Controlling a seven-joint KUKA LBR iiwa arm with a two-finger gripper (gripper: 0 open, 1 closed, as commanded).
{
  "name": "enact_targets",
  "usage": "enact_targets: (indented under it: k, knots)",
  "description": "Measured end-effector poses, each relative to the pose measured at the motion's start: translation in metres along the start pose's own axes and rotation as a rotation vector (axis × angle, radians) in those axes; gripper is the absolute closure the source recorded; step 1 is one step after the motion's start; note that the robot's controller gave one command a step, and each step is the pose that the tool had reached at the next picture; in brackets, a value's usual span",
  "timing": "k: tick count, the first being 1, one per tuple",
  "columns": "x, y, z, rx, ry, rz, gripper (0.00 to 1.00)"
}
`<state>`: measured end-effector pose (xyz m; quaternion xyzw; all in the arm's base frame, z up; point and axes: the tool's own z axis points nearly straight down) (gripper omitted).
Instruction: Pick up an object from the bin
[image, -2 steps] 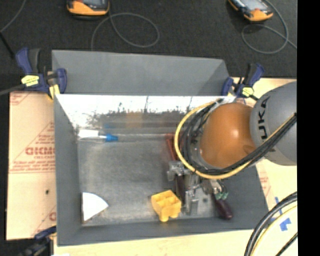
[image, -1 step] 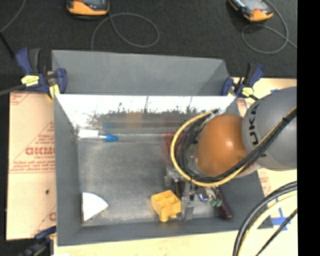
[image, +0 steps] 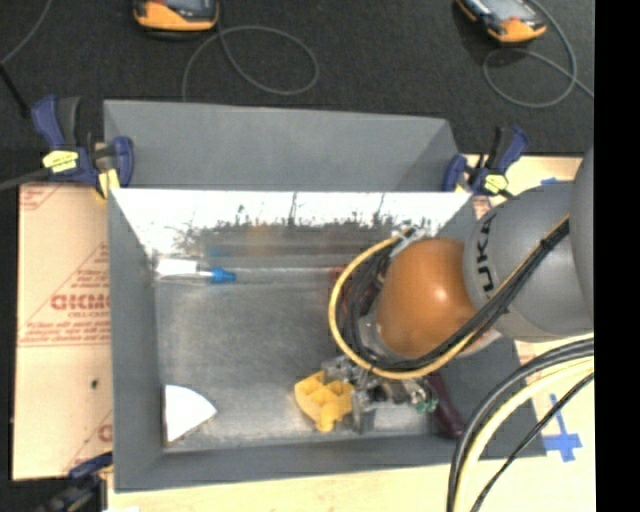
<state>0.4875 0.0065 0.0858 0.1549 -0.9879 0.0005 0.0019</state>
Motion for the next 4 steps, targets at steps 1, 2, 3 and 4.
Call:
enact_targets:
  k: [1,2,3,4]
  knots:
    - [0.000,0.000,0.000,0.000,0.000,-0.001,1.00]
    - [-0.004,-0.010,-0.095,0.001,-0.002,0.003,1.00]
    - [-0.004,-0.010,-0.095,0.001,-0.002,0.003,1.00]
    - [-0.008,-0.001,-0.185,0.001,-0.005,-0.003,1.00]
